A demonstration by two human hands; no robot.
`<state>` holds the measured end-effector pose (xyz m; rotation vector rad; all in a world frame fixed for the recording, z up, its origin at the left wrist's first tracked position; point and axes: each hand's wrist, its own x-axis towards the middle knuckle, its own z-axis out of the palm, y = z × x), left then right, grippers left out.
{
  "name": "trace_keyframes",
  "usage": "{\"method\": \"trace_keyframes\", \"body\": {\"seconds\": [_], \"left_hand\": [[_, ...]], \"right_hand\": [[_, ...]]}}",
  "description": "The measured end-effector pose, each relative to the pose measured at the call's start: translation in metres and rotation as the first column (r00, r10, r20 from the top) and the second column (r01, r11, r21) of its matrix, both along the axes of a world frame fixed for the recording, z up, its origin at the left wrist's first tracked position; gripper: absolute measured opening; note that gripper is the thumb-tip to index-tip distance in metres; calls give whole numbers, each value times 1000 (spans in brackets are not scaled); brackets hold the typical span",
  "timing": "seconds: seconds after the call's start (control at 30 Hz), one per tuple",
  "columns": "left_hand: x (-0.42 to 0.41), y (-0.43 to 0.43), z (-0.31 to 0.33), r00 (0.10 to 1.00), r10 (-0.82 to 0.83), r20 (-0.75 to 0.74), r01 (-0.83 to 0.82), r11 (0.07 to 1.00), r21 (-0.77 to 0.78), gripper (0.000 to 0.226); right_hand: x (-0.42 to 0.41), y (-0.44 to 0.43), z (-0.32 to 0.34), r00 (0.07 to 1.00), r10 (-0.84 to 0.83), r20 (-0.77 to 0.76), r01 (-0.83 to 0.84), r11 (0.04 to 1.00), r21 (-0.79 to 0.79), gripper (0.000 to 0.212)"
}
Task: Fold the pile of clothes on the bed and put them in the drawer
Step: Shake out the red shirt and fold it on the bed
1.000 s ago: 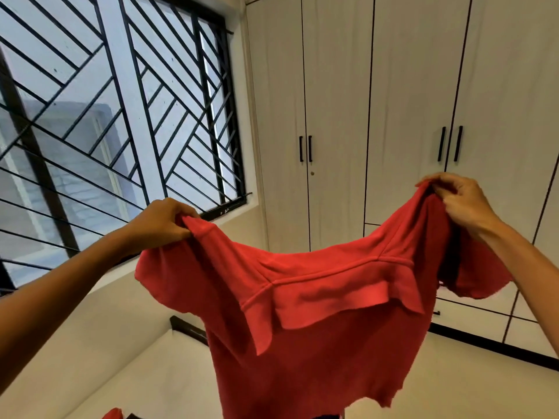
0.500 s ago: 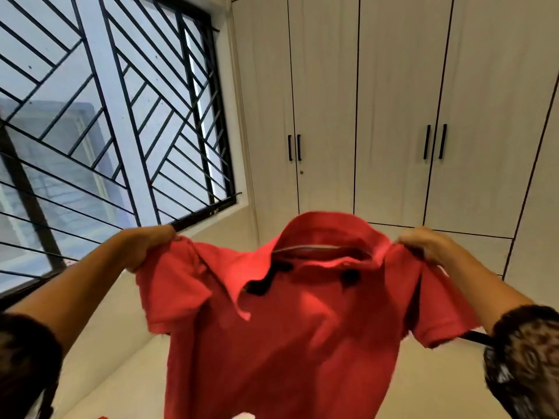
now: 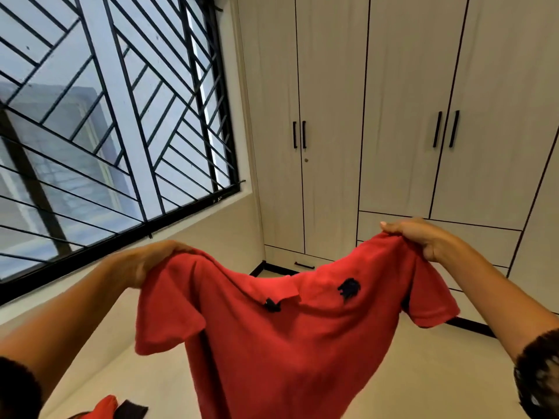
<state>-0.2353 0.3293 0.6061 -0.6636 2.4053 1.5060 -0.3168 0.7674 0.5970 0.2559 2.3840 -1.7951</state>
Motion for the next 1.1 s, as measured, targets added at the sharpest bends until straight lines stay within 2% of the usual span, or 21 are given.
{"method": "trace_keyframes", "body": {"seconds": [0.07, 0.23, 0.4, 0.47, 0.57, 0.63, 0.73, 0.87, 0.97, 1.0, 1.03, 1.1], "left_hand": [[11, 26, 12, 998, 33, -57, -34, 999, -12, 41], [9, 74, 25, 992, 104, -74, -93, 985, 142, 39], [5, 110, 33, 973, 152, -175, -94, 950, 299, 29], [5, 122, 33, 963, 148, -223, -73, 947, 312, 25], [3, 134, 28, 956, 105, -273, -27, 962, 273, 35], [3, 144, 27, 963, 34, -267, 33, 969, 244, 39], [9, 162, 27, 957, -131, -257, 182, 965, 187, 36], [23, 164, 27, 893, -316, -320, 366, 924, 109, 61], [26, 152, 21, 804, -341, -487, 432, 898, 85, 52], [25, 149, 20, 782, -323, -534, 430, 899, 87, 49], [24, 148, 19, 766, -315, -561, 425, 902, 74, 46], [24, 148, 22, 771, -294, -564, 392, 918, 57, 46]], "right_hand": [[0, -9, 4, 996, -24, -84, 22, 999, -29, 27], [2, -43, 10, 957, -82, -279, 84, 996, -3, 28], [6, -77, 8, 942, -93, -324, 102, 995, 11, 25], [11, -92, 7, 934, -123, -336, 104, 992, -73, 19], [25, -111, 12, 952, -118, -281, 38, 961, -274, 21], [36, -124, 19, 963, -89, -254, -18, 919, -393, 21], [52, -146, 29, 956, -23, -293, -115, 888, -446, 18], [71, -162, 44, 924, 75, -376, -213, 916, -341, 9], [86, -151, 65, 908, 269, -322, -385, 837, -388, 18], [91, -146, 73, 887, 335, -318, -439, 827, -351, 25], [93, -141, 79, 865, 362, -348, -454, 859, -235, 31], [95, -131, 84, 790, 317, -525, -298, 947, 122, 36]]}}
